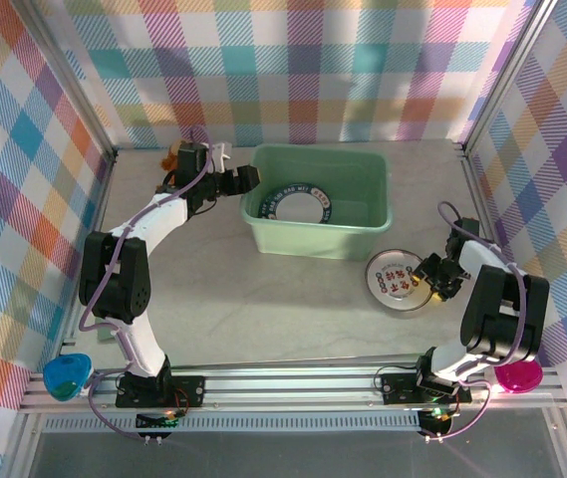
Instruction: Place the plates into the plastic bin on the countertop
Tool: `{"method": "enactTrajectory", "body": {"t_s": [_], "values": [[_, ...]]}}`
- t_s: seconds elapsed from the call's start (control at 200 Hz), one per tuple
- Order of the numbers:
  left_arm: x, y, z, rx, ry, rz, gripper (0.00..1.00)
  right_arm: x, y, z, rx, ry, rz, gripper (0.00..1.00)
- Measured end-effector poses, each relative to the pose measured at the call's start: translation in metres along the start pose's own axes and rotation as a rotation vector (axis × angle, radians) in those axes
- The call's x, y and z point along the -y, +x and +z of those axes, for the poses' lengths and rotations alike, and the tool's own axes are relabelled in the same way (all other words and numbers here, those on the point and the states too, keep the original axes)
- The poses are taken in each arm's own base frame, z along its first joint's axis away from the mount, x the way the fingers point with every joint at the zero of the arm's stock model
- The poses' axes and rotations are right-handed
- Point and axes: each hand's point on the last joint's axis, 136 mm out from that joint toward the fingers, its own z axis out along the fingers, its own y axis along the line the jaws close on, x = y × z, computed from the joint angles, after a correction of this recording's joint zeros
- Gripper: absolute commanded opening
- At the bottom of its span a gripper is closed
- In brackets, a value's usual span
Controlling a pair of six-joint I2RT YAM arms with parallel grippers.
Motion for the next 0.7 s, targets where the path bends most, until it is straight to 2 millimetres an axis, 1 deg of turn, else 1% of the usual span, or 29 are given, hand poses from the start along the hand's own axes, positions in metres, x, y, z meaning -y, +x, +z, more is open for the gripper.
{"method": "enactTrajectory", "body": {"t_s": [0.05,0.145,0.215,0.345,0.37,0.43,0.58,0.7], "values": [[0.001,-0.001,-0.001,0.002,0.001,0.001,0.81,-0.001,0.001,0.001,-0.001,-0.002,-0.001,0.43],[0.001,-0.001,-0.001,0.004,0.001,0.002,0.81,-0.002,0.002,0.001,0.005,-0.009,0.002,0.38],[0.002,-0.002,-0.002,0.005,0.002,0.003,0.81,-0.002,0.003,0.000,0.011,-0.011,0.001,0.32],[0.002,-0.002,-0.002,0.005,0.002,0.003,0.81,-0.003,0.005,-0.003,0.023,-0.023,-0.002,0.26],[0.002,-0.002,-0.002,0.005,0.002,0.003,0.81,-0.004,0.005,-0.004,0.027,-0.025,-0.004,0.23],[0.002,-0.002,-0.002,0.005,0.002,0.003,0.81,-0.005,0.004,-0.006,0.038,-0.031,-0.004,0.21],[0.002,-0.002,-0.002,0.005,0.001,0.003,0.81,-0.010,-0.001,-0.020,0.099,-0.054,-0.016,0.16],[0.002,-0.003,-0.002,0.007,0.000,0.004,0.81,-0.014,-0.006,-0.033,0.150,-0.075,-0.025,0.10]]}}
